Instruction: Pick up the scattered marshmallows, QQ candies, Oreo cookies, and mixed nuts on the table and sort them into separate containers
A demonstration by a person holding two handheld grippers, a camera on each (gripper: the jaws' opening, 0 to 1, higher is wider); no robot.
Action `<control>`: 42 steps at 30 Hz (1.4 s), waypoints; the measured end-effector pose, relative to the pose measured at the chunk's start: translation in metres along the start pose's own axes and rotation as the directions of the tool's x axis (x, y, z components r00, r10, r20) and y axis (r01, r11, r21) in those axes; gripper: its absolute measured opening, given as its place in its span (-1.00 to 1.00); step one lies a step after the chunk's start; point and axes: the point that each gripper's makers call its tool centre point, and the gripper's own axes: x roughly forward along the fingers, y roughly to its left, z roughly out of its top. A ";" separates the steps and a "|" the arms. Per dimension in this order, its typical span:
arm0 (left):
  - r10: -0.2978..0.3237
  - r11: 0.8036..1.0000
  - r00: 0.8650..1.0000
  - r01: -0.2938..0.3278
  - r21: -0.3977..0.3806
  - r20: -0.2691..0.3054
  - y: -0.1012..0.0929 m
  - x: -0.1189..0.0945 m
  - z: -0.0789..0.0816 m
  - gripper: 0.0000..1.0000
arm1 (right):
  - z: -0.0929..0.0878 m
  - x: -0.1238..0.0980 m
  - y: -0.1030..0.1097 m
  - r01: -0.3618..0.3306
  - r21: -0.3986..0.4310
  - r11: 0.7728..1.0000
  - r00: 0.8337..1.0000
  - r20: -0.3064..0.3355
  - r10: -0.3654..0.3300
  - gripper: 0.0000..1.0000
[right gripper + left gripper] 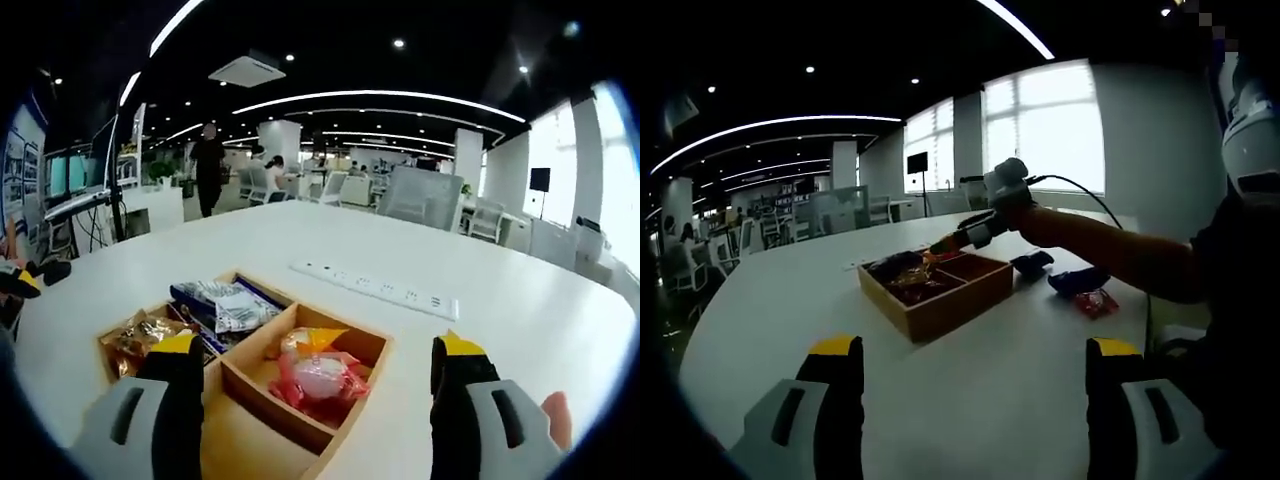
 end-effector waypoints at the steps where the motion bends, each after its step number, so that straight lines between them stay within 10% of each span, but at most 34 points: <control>1: 0.000 1.000 1.000 0.000 -0.001 0.001 0.000 0.000 0.000 0.91 | 0.000 -0.001 0.000 0.001 -0.004 1.000 1.000 0.000 -0.001 0.80; 42: 0.001 1.000 1.000 -0.001 0.009 -0.005 0.000 0.004 0.002 0.92 | -0.013 -0.112 0.017 -0.046 -0.020 0.999 0.997 0.066 0.047 0.79</control>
